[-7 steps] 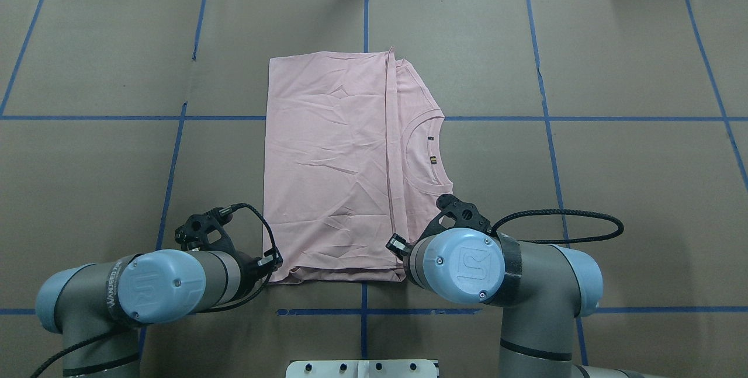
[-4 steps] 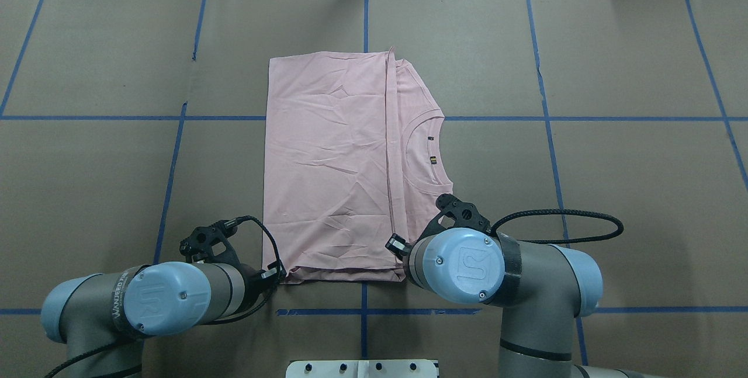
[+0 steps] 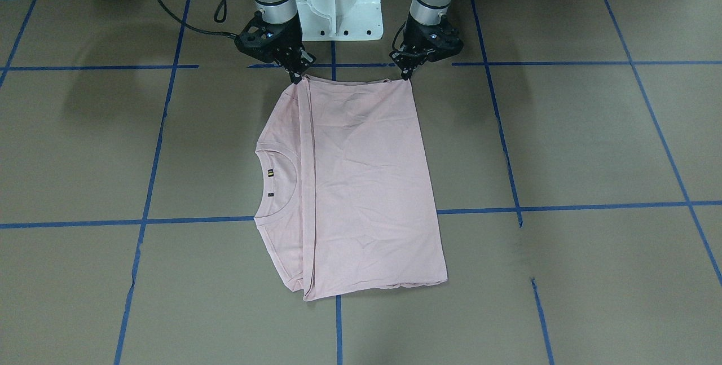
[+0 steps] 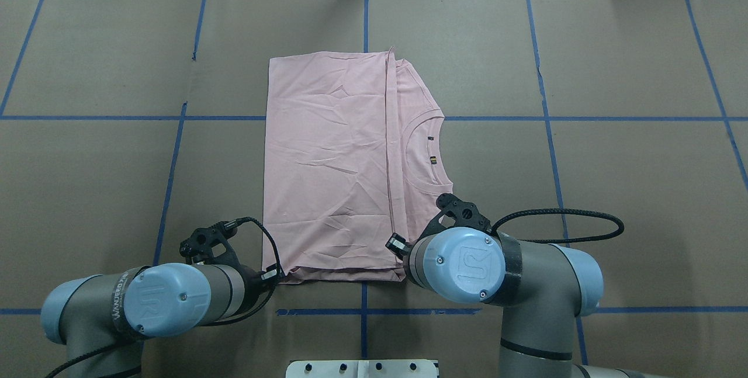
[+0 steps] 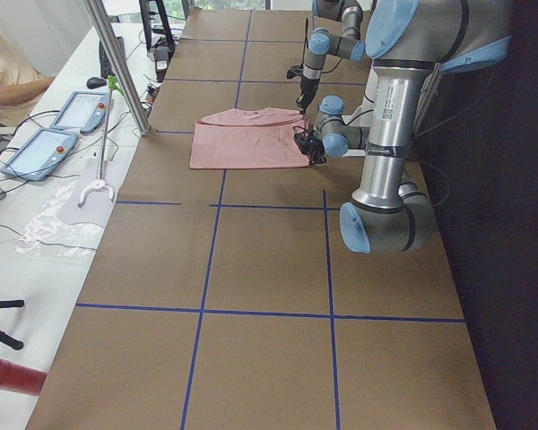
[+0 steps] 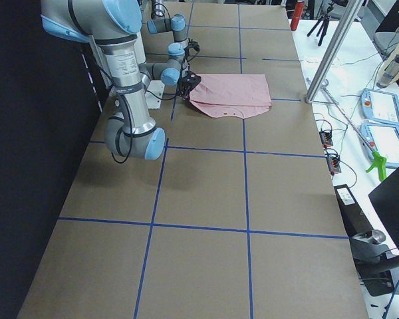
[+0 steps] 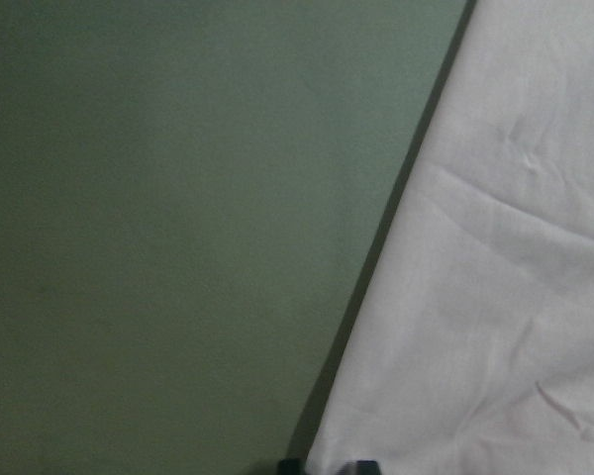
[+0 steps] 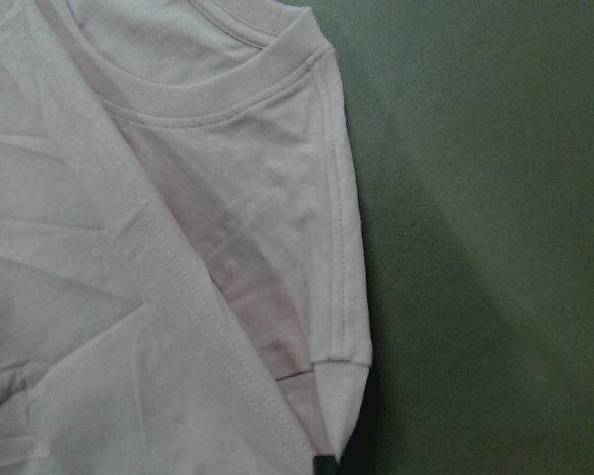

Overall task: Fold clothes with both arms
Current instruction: 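Grasp the shirt's near edge corners with both grippers, then lift the near edge with both grippers and fold it over toward the far edge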

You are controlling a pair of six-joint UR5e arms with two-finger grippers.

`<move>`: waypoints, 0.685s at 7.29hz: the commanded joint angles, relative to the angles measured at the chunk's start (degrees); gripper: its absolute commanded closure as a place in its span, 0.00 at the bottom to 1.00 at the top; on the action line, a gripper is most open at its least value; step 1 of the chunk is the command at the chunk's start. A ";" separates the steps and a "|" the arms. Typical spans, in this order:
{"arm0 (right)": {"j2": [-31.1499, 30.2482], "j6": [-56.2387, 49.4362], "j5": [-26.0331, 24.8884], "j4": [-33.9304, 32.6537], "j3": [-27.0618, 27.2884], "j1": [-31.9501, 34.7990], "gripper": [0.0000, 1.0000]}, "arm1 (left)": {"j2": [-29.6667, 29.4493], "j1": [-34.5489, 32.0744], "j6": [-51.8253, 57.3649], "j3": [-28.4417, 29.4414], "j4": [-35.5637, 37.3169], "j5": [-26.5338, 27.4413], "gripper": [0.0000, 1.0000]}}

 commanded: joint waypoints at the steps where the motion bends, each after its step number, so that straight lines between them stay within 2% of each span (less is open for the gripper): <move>1: -0.07 0.00 0.00 0.00 0.09 0.08 1.00 | 0.00 0.00 0.00 -0.54 0.00 0.03 1.00; 2: -0.15 0.09 -0.09 -0.09 0.96 0.16 1.00 | 0.09 0.00 0.00 -2.03 0.17 0.03 1.00; 3: -1.46 0.70 -0.17 -3.39 6.02 -1.06 1.00 | 0.09 0.00 0.00 -5.78 3.83 -1.01 1.00; 5: -1.12 3.77 -0.70 -17.26 16.75 -3.44 1.00 | -1.48 -0.17 0.26 -20.78 17.15 -6.26 1.00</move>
